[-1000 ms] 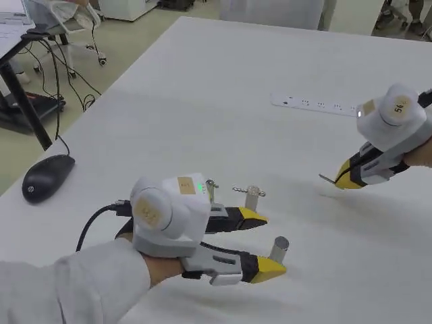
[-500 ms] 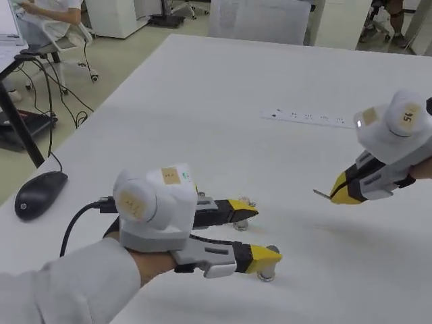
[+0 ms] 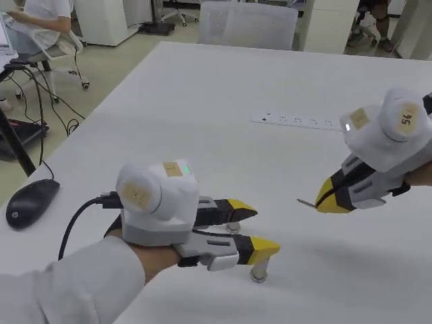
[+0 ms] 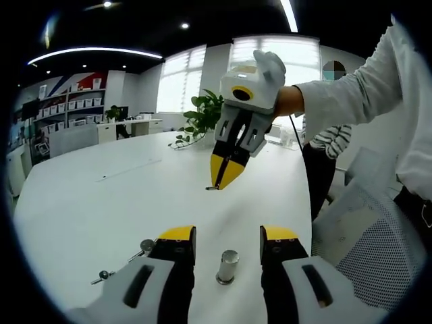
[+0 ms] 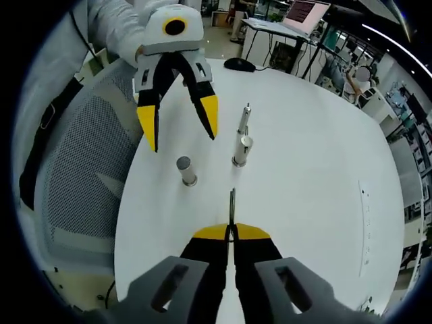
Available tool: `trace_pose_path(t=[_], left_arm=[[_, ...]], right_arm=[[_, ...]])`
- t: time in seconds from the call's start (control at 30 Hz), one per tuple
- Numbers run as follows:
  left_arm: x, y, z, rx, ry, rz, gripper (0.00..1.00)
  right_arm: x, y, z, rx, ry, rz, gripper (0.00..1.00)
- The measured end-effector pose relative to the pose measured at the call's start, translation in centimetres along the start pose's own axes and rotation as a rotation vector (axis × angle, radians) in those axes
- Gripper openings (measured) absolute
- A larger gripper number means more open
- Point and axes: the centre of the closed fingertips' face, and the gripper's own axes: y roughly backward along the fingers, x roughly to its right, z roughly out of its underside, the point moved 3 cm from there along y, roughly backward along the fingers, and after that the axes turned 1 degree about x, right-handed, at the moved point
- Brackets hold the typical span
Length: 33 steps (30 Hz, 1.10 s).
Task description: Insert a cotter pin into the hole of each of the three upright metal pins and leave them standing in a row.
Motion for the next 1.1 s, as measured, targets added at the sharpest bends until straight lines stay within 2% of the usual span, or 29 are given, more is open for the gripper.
trace_pose_path(t=[0.2,0.5,0.6,0.9,0.93,1.0,1.1], left_arm=[[0.2,-0.2,-0.5,0.007,0.018,-0.005,0.35],[0.7,-0.7,-1.5,0.012,0.129,0.016,0.24],[0.8,-0.8,-1.8,0.024,0.142,0.018,0.24],[0.7,-0.7,-2.5,0.053,0.324,0.042,0.2],[0.7,-0.7,-2.7,0.06,0.359,0.05,0.2],[0.9,-0.7,-2.7,0.057,0.405,0.061,0.18],[1.1,-0.8,-2.5,0.051,0.442,0.073,0.17]], right_arm=[[-1.3,0.4,-1.4,0.024,0.033,-0.003,0.03],[-2.6,1.1,-3.2,0.037,0.105,0.006,0.03],[-2.9,1.2,-3.6,0.039,0.12,0.005,0.03],[-3.5,0.8,-4.7,0.03,0.184,0.012,0.03],[-3.5,0.8,-4.8,0.029,0.192,0.015,0.03],[-3.2,0.8,-4.8,0.023,0.206,0.019,0.03],[-3.3,0.8,-4.9,0.012,0.235,0.028,0.03]])
